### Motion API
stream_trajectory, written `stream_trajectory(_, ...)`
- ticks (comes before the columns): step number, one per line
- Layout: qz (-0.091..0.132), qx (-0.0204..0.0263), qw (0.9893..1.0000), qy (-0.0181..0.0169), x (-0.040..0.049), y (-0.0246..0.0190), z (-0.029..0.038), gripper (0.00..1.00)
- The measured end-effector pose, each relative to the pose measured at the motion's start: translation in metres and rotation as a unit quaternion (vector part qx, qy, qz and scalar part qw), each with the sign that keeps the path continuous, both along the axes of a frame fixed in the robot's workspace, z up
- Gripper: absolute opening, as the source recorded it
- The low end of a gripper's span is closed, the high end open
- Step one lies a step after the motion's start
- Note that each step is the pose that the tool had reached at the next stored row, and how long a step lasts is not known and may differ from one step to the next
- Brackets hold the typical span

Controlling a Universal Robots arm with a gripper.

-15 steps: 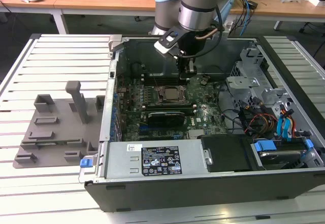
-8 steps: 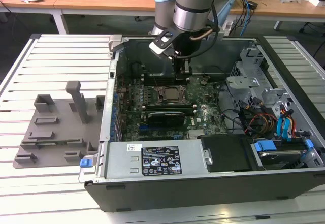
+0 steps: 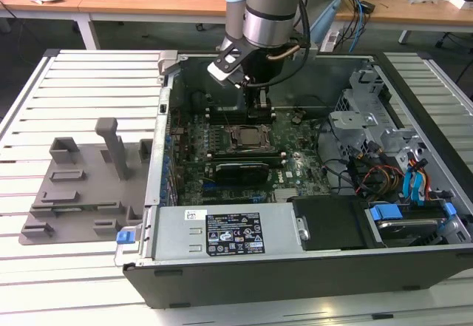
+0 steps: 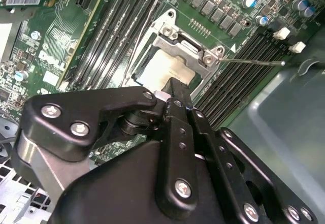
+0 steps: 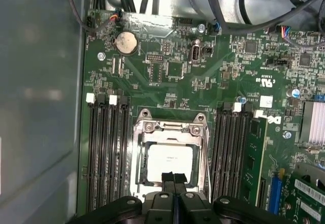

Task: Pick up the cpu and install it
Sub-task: 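Close the cpu cover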

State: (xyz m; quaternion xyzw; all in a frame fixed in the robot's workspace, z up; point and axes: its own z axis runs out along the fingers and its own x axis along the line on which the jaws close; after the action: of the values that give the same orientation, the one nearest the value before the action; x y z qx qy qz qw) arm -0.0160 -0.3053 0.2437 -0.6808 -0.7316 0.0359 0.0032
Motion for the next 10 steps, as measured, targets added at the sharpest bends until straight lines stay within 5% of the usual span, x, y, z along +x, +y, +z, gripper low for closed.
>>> stream_trajectory(5, 0.000, 0.0000, 1.0000, 0.0000, -0.0051, 0.0000, -0.0027, 0.11)
stream_trajectory(10, 0.000, 0.0000, 1.0000, 0.0000, -0.0093, 0.0000, -0.0129, 0.11)
